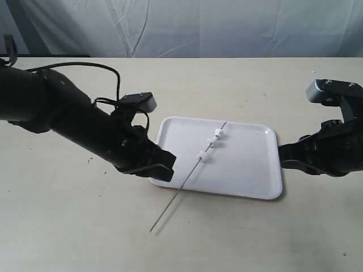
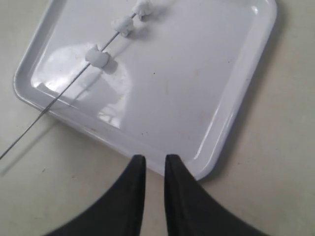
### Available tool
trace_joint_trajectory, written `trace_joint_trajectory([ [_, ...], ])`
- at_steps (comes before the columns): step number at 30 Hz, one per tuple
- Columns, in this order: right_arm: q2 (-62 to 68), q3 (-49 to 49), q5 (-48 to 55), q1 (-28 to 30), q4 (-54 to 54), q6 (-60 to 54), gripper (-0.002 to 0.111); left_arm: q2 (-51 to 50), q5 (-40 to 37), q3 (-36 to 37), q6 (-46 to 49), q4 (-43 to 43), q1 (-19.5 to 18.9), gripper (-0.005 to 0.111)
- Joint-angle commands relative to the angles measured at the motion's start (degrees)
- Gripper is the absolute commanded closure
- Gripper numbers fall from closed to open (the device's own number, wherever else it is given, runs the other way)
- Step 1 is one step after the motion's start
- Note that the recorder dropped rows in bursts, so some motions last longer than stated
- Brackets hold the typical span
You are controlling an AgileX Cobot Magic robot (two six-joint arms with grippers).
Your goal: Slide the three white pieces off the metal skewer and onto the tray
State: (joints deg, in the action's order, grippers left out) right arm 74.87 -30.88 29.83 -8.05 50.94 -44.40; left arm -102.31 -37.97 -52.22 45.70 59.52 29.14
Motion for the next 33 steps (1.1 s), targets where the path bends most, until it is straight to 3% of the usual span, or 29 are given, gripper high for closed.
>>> trace_joint_trajectory([
  [1,-0.01,-0.46,0.19,-0.04,2.27,-2.55,0.093,-2.41,0.26,-2.32,-12.56,-11.42,3.14,0.092],
  [11,-0.01,-0.46,1.63,-0.04,2.8,-4.99,0.093,-5.46,3.08,-4.46,-20.5,-16.52,7.88,0.092],
  [18,-0.01,-0.46,1.63,-0.04,4.71,-6.01,0.093,-7.28,4.75,-5.26,-21.67,-18.28,9.54,0.078],
  [33,-0.01,-0.46,1.73,-0.04,5.26,-6.07,0.093,-10.57,2.38,-5.38,-23.24,-19.96,9.81,0.087],
])
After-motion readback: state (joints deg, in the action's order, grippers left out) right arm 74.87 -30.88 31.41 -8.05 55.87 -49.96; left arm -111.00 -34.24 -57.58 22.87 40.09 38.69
